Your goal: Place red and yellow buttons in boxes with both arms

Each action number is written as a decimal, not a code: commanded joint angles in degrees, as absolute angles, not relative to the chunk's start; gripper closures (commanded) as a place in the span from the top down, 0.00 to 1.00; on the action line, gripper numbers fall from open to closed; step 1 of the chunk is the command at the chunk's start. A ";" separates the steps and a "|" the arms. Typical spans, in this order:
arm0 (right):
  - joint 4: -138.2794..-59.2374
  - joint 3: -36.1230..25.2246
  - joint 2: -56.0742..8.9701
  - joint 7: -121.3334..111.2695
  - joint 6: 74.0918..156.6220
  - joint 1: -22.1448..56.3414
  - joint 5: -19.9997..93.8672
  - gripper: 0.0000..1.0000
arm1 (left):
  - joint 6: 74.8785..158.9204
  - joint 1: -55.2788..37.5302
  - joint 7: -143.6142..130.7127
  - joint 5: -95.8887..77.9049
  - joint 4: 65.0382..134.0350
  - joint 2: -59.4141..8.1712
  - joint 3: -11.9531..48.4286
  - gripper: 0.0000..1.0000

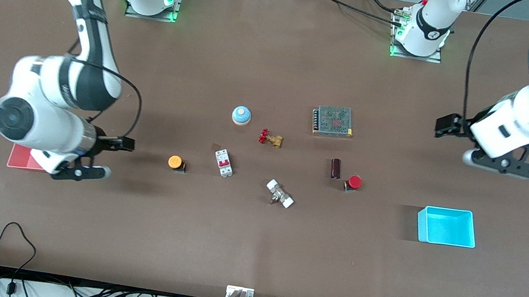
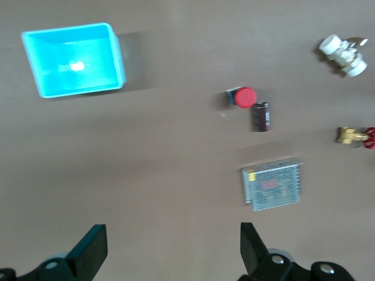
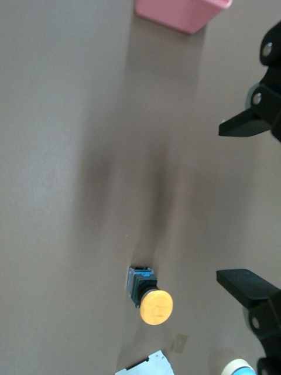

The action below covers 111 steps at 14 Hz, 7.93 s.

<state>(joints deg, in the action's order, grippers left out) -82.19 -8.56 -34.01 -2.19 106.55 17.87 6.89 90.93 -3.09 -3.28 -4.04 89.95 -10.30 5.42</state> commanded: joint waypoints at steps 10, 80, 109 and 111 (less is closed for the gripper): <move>-81.74 -9.05 -42.62 8.52 114.60 27.24 7.47 1.00 | 107.21 -10.28 -17.48 -0.70 89.63 -22.23 6.06 1.00; -83.50 -25.93 -45.87 -20.30 117.51 7.73 14.50 0.29 | 123.38 8.25 6.06 1.41 88.94 -31.55 5.01 0.22; -82.88 -26.45 -27.26 -20.13 106.71 13.96 17.05 1.00 | 114.88 8.88 1.32 1.49 89.47 -23.31 5.89 1.00; -82.88 -26.19 -23.84 -17.51 103.64 15.02 16.88 1.00 | 111.20 8.79 1.41 1.49 89.56 -19.53 5.89 1.00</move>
<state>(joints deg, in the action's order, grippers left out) -81.42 -26.22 -27.65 -19.22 106.07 13.82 16.80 114.24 9.12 2.49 0.18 87.88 -24.04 5.91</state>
